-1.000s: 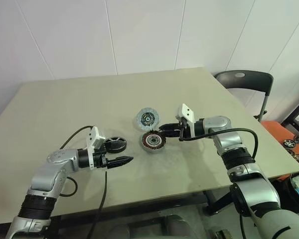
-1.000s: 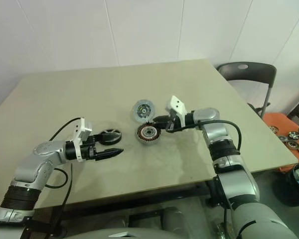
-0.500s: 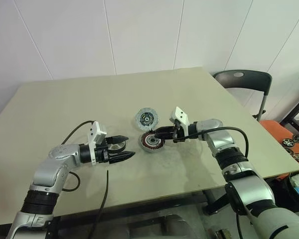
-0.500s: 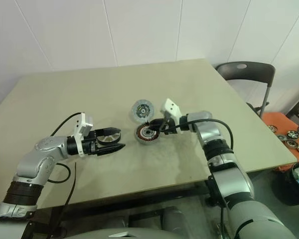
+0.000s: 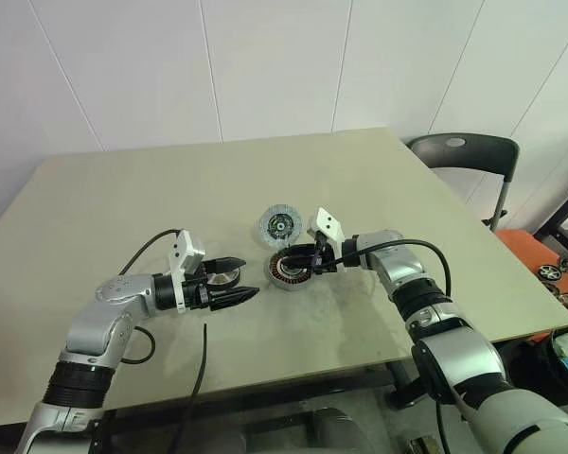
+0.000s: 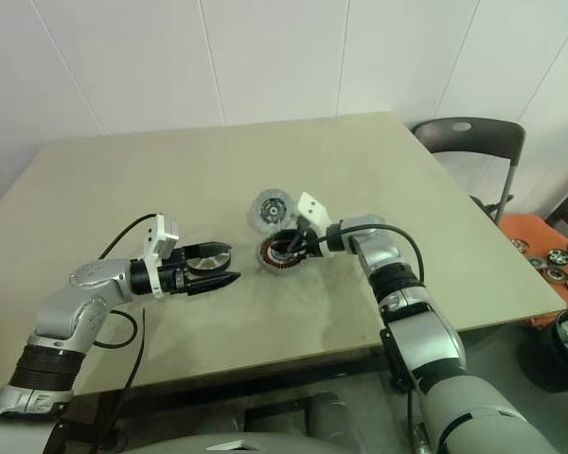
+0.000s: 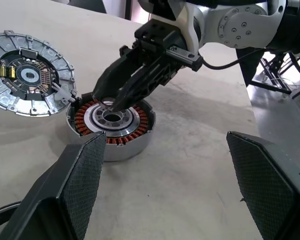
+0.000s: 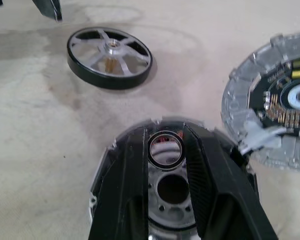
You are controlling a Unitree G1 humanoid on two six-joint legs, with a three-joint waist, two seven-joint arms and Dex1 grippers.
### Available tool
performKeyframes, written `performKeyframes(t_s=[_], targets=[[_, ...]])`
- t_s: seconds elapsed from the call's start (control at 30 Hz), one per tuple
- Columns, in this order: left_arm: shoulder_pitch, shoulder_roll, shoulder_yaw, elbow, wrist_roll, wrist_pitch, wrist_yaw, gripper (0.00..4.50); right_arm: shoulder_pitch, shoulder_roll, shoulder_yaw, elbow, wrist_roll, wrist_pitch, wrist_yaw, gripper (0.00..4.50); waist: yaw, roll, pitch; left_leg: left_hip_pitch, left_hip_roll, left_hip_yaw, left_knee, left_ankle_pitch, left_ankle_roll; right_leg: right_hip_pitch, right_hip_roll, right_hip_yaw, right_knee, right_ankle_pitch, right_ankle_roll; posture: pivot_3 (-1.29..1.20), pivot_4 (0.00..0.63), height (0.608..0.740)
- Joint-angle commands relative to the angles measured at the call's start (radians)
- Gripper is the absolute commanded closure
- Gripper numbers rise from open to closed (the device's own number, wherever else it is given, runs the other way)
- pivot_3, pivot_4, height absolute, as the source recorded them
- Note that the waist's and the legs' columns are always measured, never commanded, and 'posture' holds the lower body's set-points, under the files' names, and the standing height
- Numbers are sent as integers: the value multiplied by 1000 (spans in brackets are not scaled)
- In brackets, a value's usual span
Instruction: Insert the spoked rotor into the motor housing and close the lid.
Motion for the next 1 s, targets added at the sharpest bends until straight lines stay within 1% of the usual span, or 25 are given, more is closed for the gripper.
performKeyframes(t_s=[0.03, 0.4, 1.0], targets=[[-1, -6, 11, -40, -12, -10, 7, 384, -55, 1, -15, 38, -7, -31, -22, 3836, 0, 0, 0, 0, 0, 0, 0, 0, 0, 0, 0, 0, 0, 0, 0, 0, 0, 740], [8, -15, 9, -44, -12, -9, 10, 384, -61, 2, -15, 96, -29, -52, -24, 3836, -2, 0, 0, 0, 0, 0, 0, 0, 0, 0, 0, 0, 0, 0, 0, 0, 0, 740], [14, -21, 4, -33, -2, -20, 17, 384, -58, -3, -13, 110, -36, -47, -22, 3836, -3, 0, 0, 0, 0, 0, 0, 0, 0, 0, 0, 0, 0, 0, 0, 0, 0, 740]])
